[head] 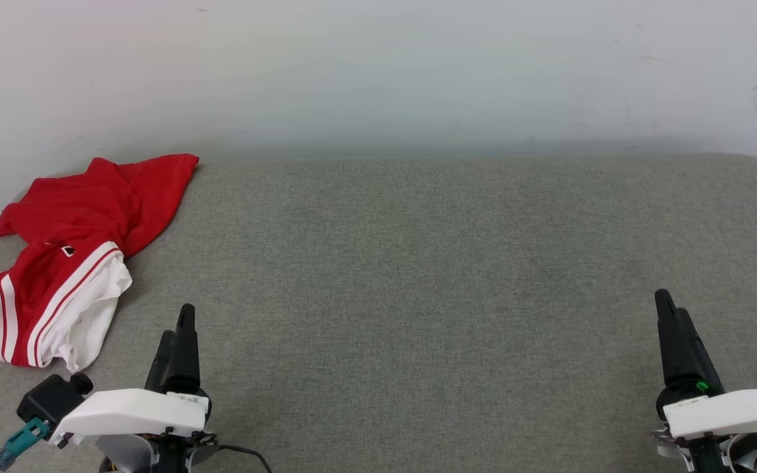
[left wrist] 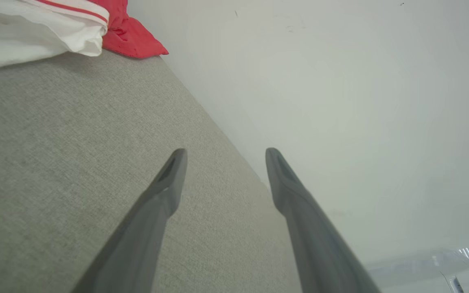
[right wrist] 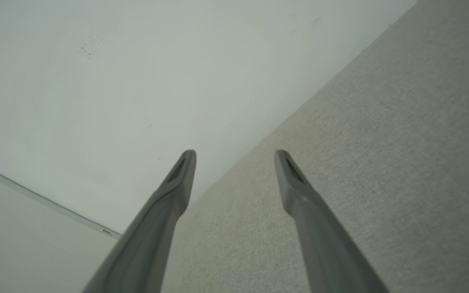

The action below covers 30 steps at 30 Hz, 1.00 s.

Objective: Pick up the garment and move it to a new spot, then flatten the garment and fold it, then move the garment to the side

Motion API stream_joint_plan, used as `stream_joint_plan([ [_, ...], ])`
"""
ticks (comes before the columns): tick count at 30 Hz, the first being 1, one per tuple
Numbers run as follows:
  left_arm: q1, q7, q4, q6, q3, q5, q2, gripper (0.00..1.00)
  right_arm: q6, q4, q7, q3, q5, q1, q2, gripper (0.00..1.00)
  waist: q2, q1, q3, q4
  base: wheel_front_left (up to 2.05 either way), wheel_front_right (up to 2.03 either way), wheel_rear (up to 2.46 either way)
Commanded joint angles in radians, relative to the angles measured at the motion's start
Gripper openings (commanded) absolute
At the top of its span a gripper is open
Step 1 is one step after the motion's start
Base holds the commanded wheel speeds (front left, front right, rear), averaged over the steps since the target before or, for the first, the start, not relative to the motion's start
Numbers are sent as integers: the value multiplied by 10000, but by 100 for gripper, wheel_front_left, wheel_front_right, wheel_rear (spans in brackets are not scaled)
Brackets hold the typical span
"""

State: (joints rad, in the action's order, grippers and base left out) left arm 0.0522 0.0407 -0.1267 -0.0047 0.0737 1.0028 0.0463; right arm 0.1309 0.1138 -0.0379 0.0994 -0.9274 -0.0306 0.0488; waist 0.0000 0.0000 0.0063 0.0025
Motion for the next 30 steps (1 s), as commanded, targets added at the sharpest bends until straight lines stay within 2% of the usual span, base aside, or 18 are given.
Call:
stream_joint_plan([
  [1,67,94,227,48,-26,-356,29,100,-1,-242,-122,-39,351,-36,17,100,0,0,-1,3,0,0,0],
  [14,-10,538,482,246,-335,-2494,33,100,-1,-530,-556,-289,2222,131,18,100,0,0,-2,21,0,0,0],
  [30,-108,999,641,461,-602,-4477,38,100,-2,-660,-1025,-439,4299,272,20,100,0,0,-1,61,0,0,0],
])
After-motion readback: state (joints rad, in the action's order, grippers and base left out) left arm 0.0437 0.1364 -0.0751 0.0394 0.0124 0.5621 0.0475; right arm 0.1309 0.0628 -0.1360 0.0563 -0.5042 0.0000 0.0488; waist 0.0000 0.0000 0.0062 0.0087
